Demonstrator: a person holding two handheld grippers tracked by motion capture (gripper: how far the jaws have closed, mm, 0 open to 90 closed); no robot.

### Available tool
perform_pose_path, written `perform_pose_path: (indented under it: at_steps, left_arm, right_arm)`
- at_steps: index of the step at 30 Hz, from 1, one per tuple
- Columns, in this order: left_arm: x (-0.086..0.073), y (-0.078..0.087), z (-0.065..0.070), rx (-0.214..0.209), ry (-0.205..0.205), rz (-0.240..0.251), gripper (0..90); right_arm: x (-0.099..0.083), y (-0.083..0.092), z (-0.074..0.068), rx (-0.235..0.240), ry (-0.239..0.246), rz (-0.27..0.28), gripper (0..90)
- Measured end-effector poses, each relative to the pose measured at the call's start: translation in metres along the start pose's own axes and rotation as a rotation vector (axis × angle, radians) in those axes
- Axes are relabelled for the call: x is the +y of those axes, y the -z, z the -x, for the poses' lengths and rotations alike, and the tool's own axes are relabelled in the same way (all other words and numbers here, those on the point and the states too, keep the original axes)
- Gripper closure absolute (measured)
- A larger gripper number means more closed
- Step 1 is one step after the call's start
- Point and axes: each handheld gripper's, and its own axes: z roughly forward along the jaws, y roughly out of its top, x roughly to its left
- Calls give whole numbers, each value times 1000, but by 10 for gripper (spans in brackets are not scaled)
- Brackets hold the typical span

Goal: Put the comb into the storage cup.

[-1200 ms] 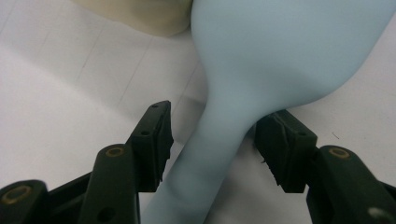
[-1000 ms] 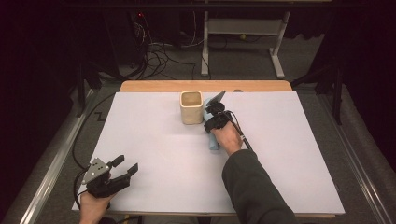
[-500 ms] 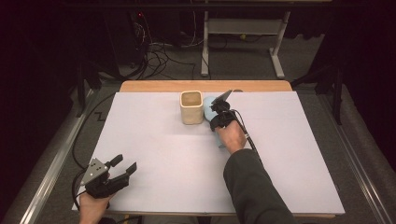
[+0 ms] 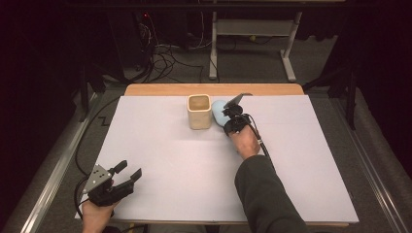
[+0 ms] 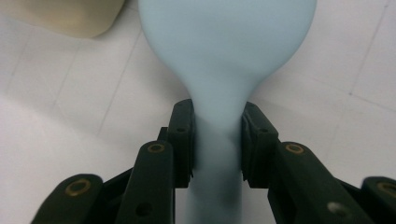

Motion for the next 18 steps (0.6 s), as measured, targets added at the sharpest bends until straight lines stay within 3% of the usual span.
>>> perform_pose_path:
  at_steps: [6, 18]
  left_arm:
    - [0, -1, 1, 0, -4, -3, 360]
    - [0, -1, 1, 4, -1, -1, 361]
  right_arm:
    - [-6, 3, 10, -19, 11, 21, 703]
    - [-22, 19, 28, 31, 41, 81, 705]
